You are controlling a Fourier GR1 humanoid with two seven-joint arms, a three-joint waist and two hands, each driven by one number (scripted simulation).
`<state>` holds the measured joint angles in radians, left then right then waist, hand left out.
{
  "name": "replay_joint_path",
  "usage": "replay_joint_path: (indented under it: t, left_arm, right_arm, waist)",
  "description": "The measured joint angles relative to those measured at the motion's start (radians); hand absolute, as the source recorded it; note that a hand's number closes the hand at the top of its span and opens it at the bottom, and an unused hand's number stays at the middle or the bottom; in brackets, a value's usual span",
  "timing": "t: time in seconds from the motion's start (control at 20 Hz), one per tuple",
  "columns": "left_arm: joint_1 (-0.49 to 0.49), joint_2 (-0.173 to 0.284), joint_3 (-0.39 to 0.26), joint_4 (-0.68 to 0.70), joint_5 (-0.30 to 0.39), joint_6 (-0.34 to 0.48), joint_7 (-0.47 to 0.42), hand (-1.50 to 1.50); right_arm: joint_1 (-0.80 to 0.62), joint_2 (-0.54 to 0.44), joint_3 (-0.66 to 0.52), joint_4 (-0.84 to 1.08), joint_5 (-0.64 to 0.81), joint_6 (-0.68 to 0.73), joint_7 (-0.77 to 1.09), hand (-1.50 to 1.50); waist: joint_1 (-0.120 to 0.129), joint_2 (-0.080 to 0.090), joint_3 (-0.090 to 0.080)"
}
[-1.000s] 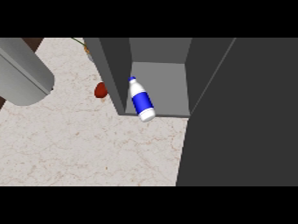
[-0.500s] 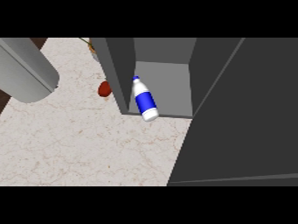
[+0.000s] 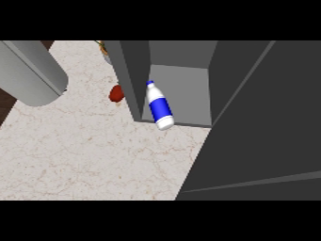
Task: Pick up the bottled water, place it into the cabinet and close the cabinet
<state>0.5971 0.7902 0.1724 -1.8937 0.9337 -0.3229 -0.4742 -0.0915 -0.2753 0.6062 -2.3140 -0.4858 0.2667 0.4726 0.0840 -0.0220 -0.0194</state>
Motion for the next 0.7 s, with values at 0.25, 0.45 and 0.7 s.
replay_joint_path:
  t: [0.25,0.45,0.7]
  left_arm:
    - [0.006,0.015,0.032,0.018,0.019,-0.047,-0.008,-1.5]
    - [0.017,0.022,0.05,0.023,0.027,-0.081,-0.012,-1.5]
    - [0.039,0.032,0.096,0.061,0.051,-0.14,-0.017,-1.5]
  right_arm:
    - [-0.115,0.056,0.026,0.053,-0.026,0.006,0.102,1.5]
    - [-0.244,0.102,0.016,0.132,-0.125,0.046,0.178,1.5]
    - [-0.499,0.205,-0.011,0.31,-0.232,-0.049,0.223,1.5]
  waist:
    - [0.021,0.014,0.003]
    - [0.037,0.02,0.006]
    - [0.026,0.023,0.011]
